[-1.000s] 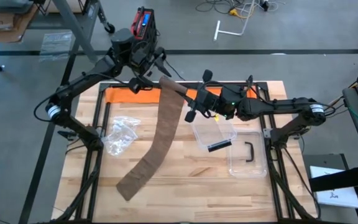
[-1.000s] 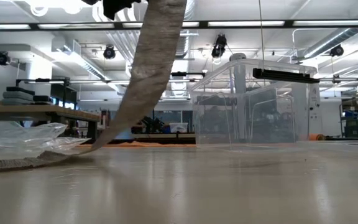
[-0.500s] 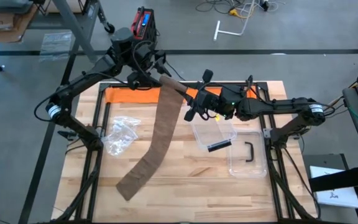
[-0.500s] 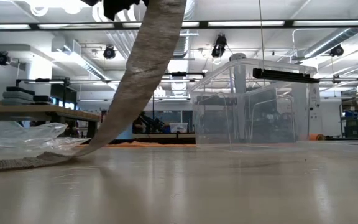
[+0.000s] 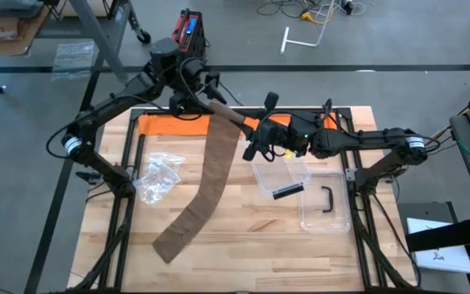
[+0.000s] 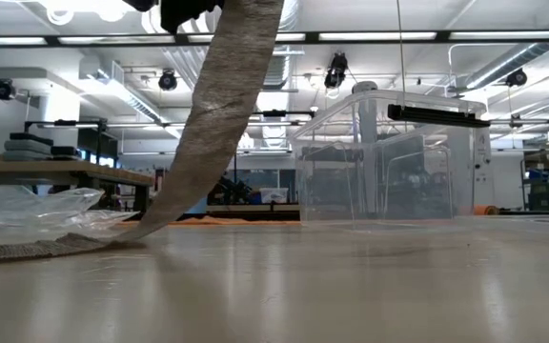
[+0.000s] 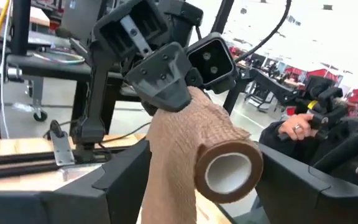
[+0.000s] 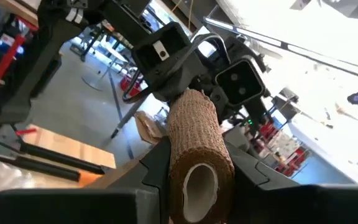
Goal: Roll bandage
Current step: Roll the brown bandage
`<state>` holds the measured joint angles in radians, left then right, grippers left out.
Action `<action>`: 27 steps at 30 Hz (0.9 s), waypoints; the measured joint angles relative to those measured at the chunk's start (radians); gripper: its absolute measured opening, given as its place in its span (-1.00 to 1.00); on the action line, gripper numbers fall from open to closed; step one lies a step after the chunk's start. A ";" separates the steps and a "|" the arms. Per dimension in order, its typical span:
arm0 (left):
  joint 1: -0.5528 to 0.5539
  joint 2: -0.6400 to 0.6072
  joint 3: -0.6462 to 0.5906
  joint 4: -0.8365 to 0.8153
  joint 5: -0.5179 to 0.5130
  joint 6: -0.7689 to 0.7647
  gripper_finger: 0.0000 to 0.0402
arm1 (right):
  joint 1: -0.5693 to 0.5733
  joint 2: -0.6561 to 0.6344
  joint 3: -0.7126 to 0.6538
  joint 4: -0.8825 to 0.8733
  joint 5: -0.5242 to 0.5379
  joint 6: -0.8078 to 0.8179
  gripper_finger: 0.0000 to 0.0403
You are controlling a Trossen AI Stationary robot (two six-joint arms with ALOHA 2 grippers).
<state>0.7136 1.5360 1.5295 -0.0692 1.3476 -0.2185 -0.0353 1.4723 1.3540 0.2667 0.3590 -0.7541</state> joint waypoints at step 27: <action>-0.011 0.001 0.000 0.023 -0.006 -0.117 0.15 | -0.001 -0.017 -0.001 -0.041 0.007 -0.054 -0.56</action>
<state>0.7029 1.5368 1.5295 -0.0463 1.3411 -0.3356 -0.0364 1.4555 1.3533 0.2258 0.3664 -0.8081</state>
